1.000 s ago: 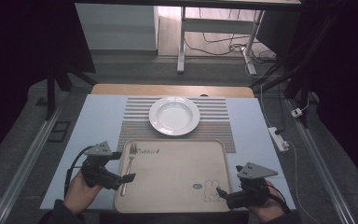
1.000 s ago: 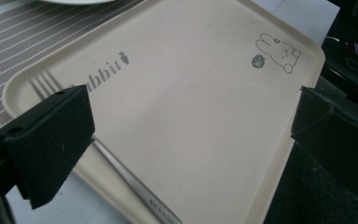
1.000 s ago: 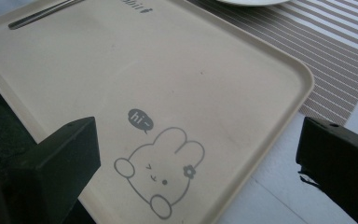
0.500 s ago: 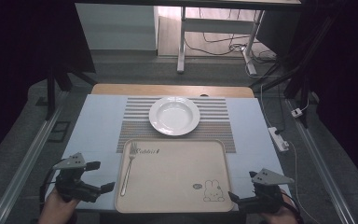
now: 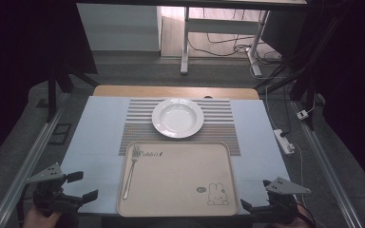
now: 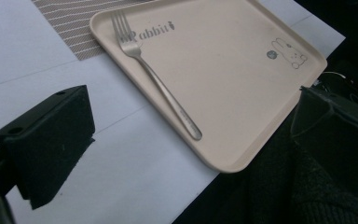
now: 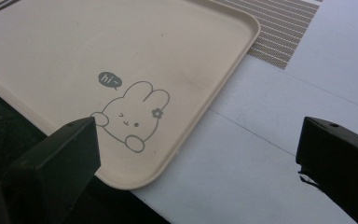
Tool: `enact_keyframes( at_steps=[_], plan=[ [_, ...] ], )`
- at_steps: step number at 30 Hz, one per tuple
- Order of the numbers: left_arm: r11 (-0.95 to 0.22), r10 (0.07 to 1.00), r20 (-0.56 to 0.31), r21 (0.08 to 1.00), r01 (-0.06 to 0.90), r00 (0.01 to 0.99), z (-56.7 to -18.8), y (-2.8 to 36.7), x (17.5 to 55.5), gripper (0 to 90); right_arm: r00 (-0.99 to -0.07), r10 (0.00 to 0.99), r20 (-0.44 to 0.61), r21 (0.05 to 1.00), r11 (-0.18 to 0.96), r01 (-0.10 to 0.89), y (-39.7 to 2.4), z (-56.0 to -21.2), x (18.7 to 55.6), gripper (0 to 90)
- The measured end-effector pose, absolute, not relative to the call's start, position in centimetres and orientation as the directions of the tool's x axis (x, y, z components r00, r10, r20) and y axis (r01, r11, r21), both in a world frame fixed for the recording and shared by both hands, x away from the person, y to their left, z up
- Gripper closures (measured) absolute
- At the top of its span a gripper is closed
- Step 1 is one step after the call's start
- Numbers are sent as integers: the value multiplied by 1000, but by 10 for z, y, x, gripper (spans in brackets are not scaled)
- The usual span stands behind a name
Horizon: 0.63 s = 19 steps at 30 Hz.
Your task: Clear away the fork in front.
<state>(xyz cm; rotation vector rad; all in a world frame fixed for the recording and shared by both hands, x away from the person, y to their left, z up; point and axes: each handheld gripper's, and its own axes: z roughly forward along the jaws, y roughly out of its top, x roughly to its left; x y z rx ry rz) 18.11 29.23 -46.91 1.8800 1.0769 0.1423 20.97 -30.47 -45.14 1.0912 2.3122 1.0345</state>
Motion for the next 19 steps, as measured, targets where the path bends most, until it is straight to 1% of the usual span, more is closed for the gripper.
enact_keyframes(
  at_steps=[9, 15, 19],
  plan=[
    [-203, 755, -291, 749, 631, 588, -473, 296, 173, 0, -608, 793, -27, 752, 417, 511, -311, -451, 204, 0],
    [-252, 792, -234, 716, 651, 564, -474, 292, 169, 0, -604, 796, -23, 746, 416, 520, -312, -451, 203, 0],
    [-255, 793, -235, 711, 656, 562, -473, 291, 170, 0, -605, 796, -21, 742, 419, 524, -312, -451, 204, 0]
  ],
)
